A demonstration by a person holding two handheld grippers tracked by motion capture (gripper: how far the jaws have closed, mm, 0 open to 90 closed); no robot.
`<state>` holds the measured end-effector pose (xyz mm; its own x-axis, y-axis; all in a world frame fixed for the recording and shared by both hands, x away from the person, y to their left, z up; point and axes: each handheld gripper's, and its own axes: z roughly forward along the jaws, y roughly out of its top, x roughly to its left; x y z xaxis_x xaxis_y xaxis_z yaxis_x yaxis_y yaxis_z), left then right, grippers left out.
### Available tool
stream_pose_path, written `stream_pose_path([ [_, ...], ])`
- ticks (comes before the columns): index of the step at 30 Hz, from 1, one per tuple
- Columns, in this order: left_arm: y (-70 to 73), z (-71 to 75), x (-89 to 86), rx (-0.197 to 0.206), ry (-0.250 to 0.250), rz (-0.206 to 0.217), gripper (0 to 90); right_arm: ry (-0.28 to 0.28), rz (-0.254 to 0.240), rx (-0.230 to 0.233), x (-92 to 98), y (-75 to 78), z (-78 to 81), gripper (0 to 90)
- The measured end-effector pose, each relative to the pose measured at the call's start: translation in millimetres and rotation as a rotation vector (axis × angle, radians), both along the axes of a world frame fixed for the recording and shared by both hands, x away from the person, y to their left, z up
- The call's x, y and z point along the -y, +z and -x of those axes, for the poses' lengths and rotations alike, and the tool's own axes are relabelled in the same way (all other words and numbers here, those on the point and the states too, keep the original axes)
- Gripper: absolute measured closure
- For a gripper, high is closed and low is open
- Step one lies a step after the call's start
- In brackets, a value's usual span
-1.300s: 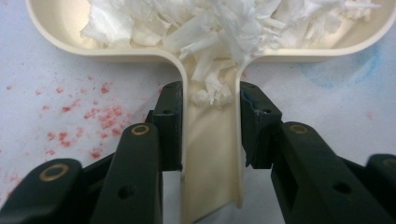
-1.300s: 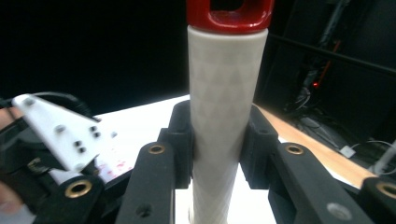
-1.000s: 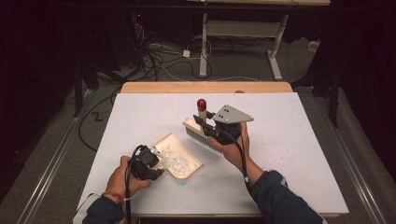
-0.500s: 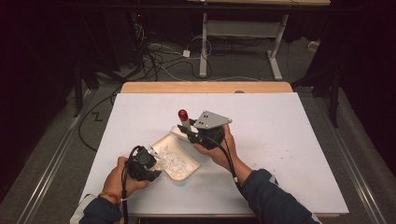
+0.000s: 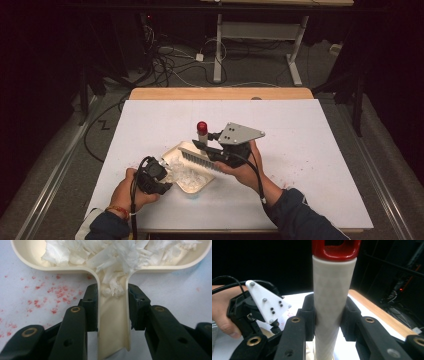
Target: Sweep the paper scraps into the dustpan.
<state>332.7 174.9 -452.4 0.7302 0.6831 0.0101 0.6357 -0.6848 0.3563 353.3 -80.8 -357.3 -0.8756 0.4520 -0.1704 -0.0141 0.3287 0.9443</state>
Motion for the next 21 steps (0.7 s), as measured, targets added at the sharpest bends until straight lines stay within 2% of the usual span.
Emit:
stream_pose_path([
  [4,0.8,0.2,-0.2,-0.002,-0.002,-0.003,63.0,-0.053,0.008,0.012,13.1,0.1,-2.6,70.1],
  [6,1.0,0.3,-0.3,-0.004,-0.003,-0.005,63.0,-0.085,0.025,0.017,18.4,-3.0,-5.0,70.1],
  [7,1.2,0.7,-0.5,-0.003,-0.002,-0.005,63.0,-0.110,0.036,0.004,22.5,-8.3,-7.1,70.1],
  [11,2.4,3.4,-1.6,-0.002,-0.001,-0.011,63.0,-0.118,0.058,-0.007,24.4,-15.1,-6.9,70.1],
  [13,2.6,4.8,-2.4,-0.008,-0.004,-0.019,63.0,-0.115,0.086,-0.013,23.9,-19.7,-4.9,70.1],
  [18,2.4,6.8,-3.3,-0.008,0.002,-0.020,63.0,-0.085,0.099,-0.030,22.2,-22.6,7.5,70.1],
  [21,2.4,7.8,-3.2,-0.003,0.008,-0.017,62.8,-0.046,0.102,-0.048,18.4,-24.1,16.7,69.8],
])
